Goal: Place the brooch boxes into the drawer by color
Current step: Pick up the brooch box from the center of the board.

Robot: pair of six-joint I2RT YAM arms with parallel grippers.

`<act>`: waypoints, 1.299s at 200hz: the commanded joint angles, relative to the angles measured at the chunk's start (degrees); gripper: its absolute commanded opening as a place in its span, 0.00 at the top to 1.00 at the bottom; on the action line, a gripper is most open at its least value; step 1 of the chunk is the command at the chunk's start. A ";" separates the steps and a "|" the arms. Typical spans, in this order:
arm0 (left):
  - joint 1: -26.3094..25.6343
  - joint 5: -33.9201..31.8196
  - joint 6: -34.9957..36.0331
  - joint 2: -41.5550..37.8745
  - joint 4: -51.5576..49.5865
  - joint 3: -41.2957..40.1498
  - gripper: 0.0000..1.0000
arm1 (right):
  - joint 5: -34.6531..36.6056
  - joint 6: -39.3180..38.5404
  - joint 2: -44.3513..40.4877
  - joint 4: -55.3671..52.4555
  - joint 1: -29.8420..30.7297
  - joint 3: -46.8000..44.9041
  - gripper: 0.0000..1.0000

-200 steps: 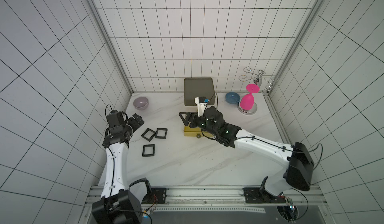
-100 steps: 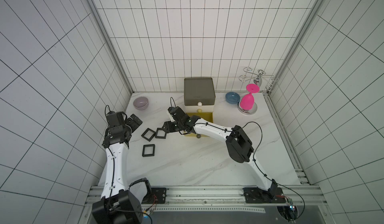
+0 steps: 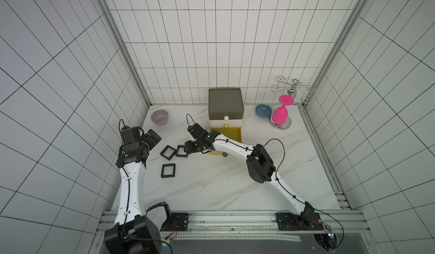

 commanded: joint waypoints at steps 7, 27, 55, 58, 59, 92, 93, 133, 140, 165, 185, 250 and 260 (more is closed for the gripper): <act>0.12 0.36 0.01 -0.75 0.28 -0.02 0.02 | 1.66 -1.73 2.21 -3.10 0.17 4.61 0.44; 0.14 0.61 0.09 -0.73 0.33 0.02 0.02 | 1.48 -1.97 3.24 -3.30 0.43 5.57 0.45; 0.13 0.96 0.09 -0.64 0.42 0.02 0.02 | 1.94 -2.62 4.73 -4.46 0.79 7.93 0.45; 0.12 0.97 0.10 -0.68 0.45 -0.01 0.02 | 1.98 -2.69 4.85 -4.61 0.79 8.20 0.45; 0.09 0.97 0.10 -0.66 0.44 -0.02 0.02 | 2.03 -2.70 4.87 -4.67 0.79 8.29 0.45; 0.07 1.15 0.09 -0.73 0.45 -0.02 0.02 | 2.68 -2.99 6.02 -5.51 0.98 10.02 0.48; 0.11 1.15 0.09 -0.73 0.48 -0.02 0.02 | 2.73 -3.02 6.06 -5.60 0.97 10.08 0.48; 0.08 1.41 -0.11 -0.73 0.59 -0.17 0.02 | 4.07 -4.78 8.69 -9.12 1.14 13.83 0.49; 0.14 1.41 -0.08 -0.74 0.60 -0.20 0.02 | 4.09 -4.99 8.85 -9.21 1.23 13.76 0.50; 0.13 1.32 -0.04 -0.90 0.66 -0.19 0.02 | 4.74 -5.51 9.10 -9.45 1.43 13.41 0.50; 0.08 1.15 0.01 -0.87 0.65 -0.19 0.02 | 5.44 -5.94 8.81 -9.60 1.63 12.89 0.55; 0.13 1.50 0.10 -0.86 0.69 -0.16 0.02 | 6.73 -5.53 5.58 -9.17 1.67 7.47 0.71; 0.06 1.50 0.09 -0.82 0.71 -0.20 0.02 | 6.95 -5.51 4.87 -9.04 1.67 6.54 0.75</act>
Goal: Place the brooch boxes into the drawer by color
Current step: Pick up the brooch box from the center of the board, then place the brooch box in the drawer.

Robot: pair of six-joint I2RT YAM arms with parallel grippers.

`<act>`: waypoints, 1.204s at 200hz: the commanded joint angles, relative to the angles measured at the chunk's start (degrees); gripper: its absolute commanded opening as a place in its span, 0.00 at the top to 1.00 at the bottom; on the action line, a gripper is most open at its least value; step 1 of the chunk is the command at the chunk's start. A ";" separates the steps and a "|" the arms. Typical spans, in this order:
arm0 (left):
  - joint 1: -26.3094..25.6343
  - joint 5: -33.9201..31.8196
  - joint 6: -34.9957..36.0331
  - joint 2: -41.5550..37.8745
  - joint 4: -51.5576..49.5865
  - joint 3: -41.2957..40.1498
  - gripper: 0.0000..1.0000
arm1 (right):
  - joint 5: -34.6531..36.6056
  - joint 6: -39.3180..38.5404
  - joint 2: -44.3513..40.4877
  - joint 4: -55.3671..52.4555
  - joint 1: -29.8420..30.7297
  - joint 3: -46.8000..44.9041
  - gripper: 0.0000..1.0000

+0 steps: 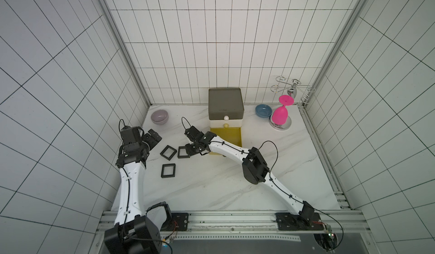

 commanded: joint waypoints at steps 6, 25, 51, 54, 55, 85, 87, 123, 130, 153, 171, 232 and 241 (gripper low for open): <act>0.14 0.30 0.16 -0.82 0.57 -0.20 0.02 | 1.78 -0.20 -2.10 -2.08 0.43 -4.08 0.76; 0.07 0.48 0.27 -0.86 0.64 -0.20 0.02 | 2.05 -0.20 -3.45 -1.61 0.43 -5.56 0.82; 0.06 0.65 0.36 -0.88 0.67 -0.15 0.02 | 2.23 -0.21 -5.48 -1.10 0.43 -7.47 0.93; 0.07 0.73 0.41 -0.87 0.65 -0.19 0.02 | 2.23 -0.19 -5.62 -1.07 0.43 -7.66 0.94; 0.06 0.73 0.42 -0.84 0.63 -0.20 0.02 | 2.23 -0.18 -5.70 -1.05 0.47 -7.77 0.94; 0.11 0.59 0.73 -0.81 0.44 -0.28 0.02 | 2.08 -0.07 -9.82 1.38 0.43 -11.84 1.00; 0.09 0.52 0.75 -0.81 0.40 -0.29 0.02 | 2.06 -0.14 -10.22 1.68 0.43 -12.23 1.00; 0.05 0.37 1.14 -0.30 0.27 -0.03 0.02 | 3.32 -0.49 -19.62 6.02 0.04 -19.54 1.00; 0.05 0.47 1.23 -0.29 0.26 0.04 0.02 | 3.90 -0.44 -21.97 6.87 -0.22 -21.49 1.00; 0.03 0.74 1.74 -0.30 0.23 0.06 0.02 | 7.02 0.68 -29.32 7.93 -2.12 -28.40 1.00; 0.06 0.73 1.80 -0.31 0.29 0.06 0.02 | 8.60 1.47 -34.49 7.76 -4.45 -34.63 1.00; 0.06 1.66 1.74 -0.15 0.37 0.11 0.02 | 14.27 3.87 -47.55 8.72 -11.53 -55.31 1.00; 0.05 1.77 1.72 -0.11 0.38 0.06 0.02 | 14.99 4.22 -48.65 8.79 -12.40 -57.21 1.00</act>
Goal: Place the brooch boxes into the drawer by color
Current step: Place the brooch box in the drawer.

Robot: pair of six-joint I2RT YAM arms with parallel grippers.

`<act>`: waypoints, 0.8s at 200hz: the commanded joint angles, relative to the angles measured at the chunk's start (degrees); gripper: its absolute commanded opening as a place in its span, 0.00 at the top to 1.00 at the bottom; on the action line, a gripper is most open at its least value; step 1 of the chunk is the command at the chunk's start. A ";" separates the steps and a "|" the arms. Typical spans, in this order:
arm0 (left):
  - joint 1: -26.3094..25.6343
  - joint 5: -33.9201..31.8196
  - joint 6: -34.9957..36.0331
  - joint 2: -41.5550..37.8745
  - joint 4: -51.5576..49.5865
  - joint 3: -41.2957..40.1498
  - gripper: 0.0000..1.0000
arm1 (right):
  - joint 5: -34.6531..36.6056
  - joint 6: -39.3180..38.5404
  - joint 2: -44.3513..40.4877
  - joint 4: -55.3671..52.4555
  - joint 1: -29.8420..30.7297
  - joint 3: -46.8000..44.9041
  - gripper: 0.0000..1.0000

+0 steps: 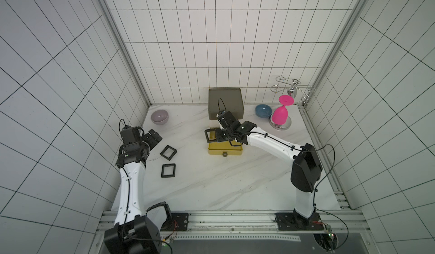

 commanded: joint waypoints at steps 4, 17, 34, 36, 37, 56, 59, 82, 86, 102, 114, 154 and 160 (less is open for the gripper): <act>0.04 0.83 0.73 -0.13 0.38 0.06 0.02 | 3.67 1.69 -3.07 -0.20 -1.69 -6.12 1.00; 0.02 0.91 0.74 -0.21 0.49 0.06 0.02 | 3.90 1.74 -3.65 0.39 -2.85 -8.19 1.00; 0.03 1.00 0.75 -0.22 0.47 0.06 0.02 | 3.50 1.87 -3.44 1.09 -4.37 -10.14 1.00; -0.01 1.00 0.71 -0.22 0.45 0.06 0.02 | 3.47 1.97 -3.35 1.14 -4.54 -10.34 1.00; -0.02 1.00 0.70 -0.22 0.45 0.06 0.02 | 3.46 1.99 -3.35 1.22 -4.58 -10.47 1.00; -0.02 0.94 0.71 -0.35 0.45 0.06 0.02 | 2.90 2.60 -3.09 2.77 -6.04 -12.36 1.00; 0.05 1.00 0.73 -0.31 0.47 0.06 0.02 | 2.93 2.75 -3.09 2.97 -6.23 -12.55 1.00; 0.05 1.05 0.72 -0.22 0.44 0.11 0.02 | 3.15 2.91 -2.83 3.52 -6.99 -13.16 1.00; 0.05 1.09 0.73 -0.14 0.44 0.11 0.02 | 3.24 2.84 -2.67 3.51 -7.06 -13.16 1.00; 0.05 1.09 0.68 -0.13 0.44 0.11 0.02 | 3.59 2.71 -2.00 3.28 -7.25 -13.15 1.00; 0.01 1.09 0.70 -0.13 0.47 0.06 0.02 | 3.70 2.67 -1.52 3.24 -7.43 -13.31 1.00; 0.03 1.09 0.74 -0.13 0.47 0.06 0.02 | 3.89 1.99 -0.28 3.32 -7.61 -13.38 0.94; -0.02 1.05 0.69 -0.09 0.45 0.07 0.02 | 4.10 1.93 -0.34 3.32 -7.61 -13.33 0.93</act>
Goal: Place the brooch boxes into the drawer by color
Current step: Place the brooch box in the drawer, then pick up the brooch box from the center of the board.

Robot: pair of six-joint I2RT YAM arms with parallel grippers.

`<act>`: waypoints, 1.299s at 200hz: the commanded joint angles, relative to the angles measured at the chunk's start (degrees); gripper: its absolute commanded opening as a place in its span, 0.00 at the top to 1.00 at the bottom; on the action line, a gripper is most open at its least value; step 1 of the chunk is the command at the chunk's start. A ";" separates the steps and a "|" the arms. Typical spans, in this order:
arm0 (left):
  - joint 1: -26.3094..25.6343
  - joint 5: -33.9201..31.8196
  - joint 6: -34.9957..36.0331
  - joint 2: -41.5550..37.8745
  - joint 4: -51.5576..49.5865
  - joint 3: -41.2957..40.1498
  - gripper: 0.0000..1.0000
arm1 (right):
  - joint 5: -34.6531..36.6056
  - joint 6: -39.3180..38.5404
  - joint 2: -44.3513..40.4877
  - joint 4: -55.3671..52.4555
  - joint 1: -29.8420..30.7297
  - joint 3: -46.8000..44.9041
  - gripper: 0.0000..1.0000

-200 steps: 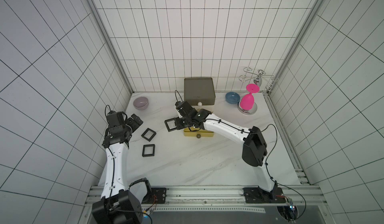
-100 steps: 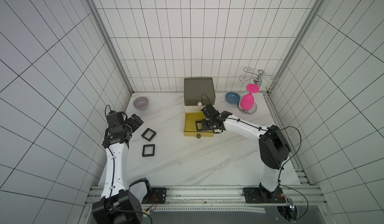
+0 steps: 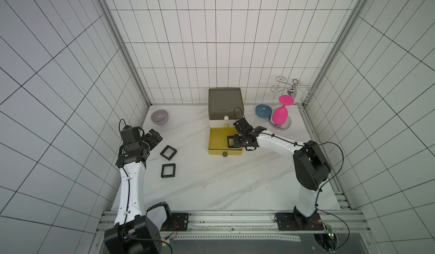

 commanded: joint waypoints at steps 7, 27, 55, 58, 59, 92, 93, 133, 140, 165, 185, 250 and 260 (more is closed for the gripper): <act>0.06 0.24 0.76 -0.09 0.46 0.06 0.02 | 1.48 -0.25 0.61 0.26 -0.44 -1.05 0.90; 0.01 0.33 0.72 0.04 0.45 0.06 0.02 | 1.82 -0.62 0.52 0.06 -0.44 -0.66 0.79; 0.03 0.33 0.71 0.04 0.46 0.06 0.02 | 1.91 -0.88 0.47 -0.42 -0.44 0.00 0.71; 0.04 0.33 0.78 0.02 0.51 0.09 0.02 | 1.85 -1.00 0.43 -0.50 -0.44 0.12 0.71; 0.05 0.28 0.75 0.03 0.48 0.12 0.02 | 1.84 -0.99 0.43 -0.50 -0.44 0.11 0.71; 0.06 0.32 0.67 0.04 0.53 0.06 0.02 | 0.95 -1.56 -1.49 -0.47 -0.19 0.27 0.70; 0.06 0.33 0.65 0.04 0.58 0.06 0.02 | 0.95 -1.61 -1.55 -0.49 -0.14 0.31 0.70; 0.00 -3.03 -0.90 0.30 0.12 0.25 0.02 | -3.07 -6.85 -6.16 5.10 5.78 0.52 0.64; -0.01 -3.29 -0.99 0.37 -0.13 0.39 0.02 | -5.25 -7.43 -6.37 6.58 6.87 0.82 0.63; 0.04 -4.40 -1.12 0.37 -0.49 0.55 0.02 | -12.80 -7.42 -6.00 13.80 10.32 1.77 0.59; 0.06 -6.67 -1.75 0.38 -1.55 0.74 0.02 | -15.63 -8.94 -2.81 16.29 13.52 5.31 0.57; 7.02 -8.03 -6.39 0.22 -11.72 4.69 0.02 | -27.52 -10.01 16.68 15.74 19.42 25.29 0.54; 8.40 -7.81 -6.44 -0.79 -12.82 5.48 0.02 | -28.34 -9.93 20.20 14.64 20.05 29.16 0.53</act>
